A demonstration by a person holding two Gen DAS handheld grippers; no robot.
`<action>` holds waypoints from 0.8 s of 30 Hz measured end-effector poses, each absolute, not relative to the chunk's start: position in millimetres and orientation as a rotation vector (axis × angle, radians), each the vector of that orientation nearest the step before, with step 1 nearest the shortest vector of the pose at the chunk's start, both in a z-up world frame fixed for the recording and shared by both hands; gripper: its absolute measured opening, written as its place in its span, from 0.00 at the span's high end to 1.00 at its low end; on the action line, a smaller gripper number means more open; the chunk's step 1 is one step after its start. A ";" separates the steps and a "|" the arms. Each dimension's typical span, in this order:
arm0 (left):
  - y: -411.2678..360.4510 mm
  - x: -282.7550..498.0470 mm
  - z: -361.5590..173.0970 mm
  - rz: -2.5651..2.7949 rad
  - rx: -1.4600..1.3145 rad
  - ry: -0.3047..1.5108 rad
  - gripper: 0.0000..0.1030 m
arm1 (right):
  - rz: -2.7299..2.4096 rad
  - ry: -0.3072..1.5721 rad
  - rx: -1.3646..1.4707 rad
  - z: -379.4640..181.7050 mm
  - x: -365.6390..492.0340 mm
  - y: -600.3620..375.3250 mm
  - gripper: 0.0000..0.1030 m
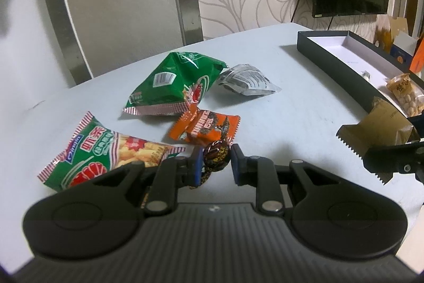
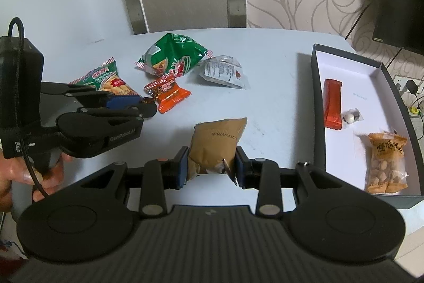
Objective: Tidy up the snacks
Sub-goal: 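Carry the brown candy and tan bag toward the black box with both tools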
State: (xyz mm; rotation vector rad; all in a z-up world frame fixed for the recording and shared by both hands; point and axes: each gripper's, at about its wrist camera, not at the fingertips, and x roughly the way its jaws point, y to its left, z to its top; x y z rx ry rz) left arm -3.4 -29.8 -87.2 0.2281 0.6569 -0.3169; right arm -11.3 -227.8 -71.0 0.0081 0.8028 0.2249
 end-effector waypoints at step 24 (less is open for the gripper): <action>-50.8 8.4 -70.4 -0.353 0.237 0.630 0.75 | 0.230 0.763 0.037 -55.2 -20.1 -240.0 0.61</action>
